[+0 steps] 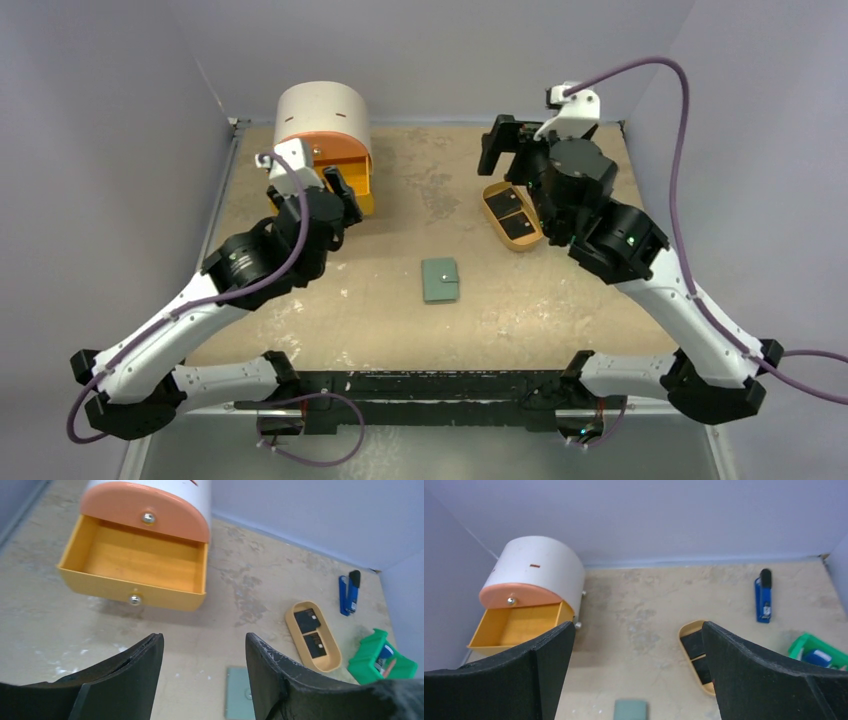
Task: Put the credit cards into the card holder
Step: Reset both arms
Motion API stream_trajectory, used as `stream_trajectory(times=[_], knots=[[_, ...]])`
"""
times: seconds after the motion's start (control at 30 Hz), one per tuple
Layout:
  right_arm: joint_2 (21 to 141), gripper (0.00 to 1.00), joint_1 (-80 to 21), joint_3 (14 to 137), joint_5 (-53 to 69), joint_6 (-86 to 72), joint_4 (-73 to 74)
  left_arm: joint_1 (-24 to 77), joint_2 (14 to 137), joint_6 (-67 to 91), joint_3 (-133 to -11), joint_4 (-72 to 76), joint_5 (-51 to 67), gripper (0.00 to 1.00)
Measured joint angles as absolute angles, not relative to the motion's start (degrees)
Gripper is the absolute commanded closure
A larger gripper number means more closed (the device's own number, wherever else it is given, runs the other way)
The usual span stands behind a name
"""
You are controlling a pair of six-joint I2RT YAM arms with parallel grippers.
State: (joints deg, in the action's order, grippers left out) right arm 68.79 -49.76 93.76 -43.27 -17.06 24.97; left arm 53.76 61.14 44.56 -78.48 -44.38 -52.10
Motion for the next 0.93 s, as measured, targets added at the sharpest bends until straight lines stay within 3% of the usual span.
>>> stream_trajectory(times=[0.2,0.47,0.67,0.93], knots=[[56.8,0.01,-49.8,84.6,-42.4,-6.4,16.1,53.8,52.9,41.0,-77.0,-47.3,-56.5,0.35],[36.2,0.01,-49.7,71.1,-45.7,-7.1,16.1,53.8,45.5,40.8,-70.7,-46.7,-57.7,0.33],[35.6,0.01,-49.7,68.3,-52.8,-15.8,27.1,53.8,47.5,40.8,-69.9,-45.7,-57.0,0.33],[35.5,0.01,-49.7,67.0,-51.4,-20.6,30.4,53.8,46.2,40.8,-69.3,-42.0,-54.6,0.33]])
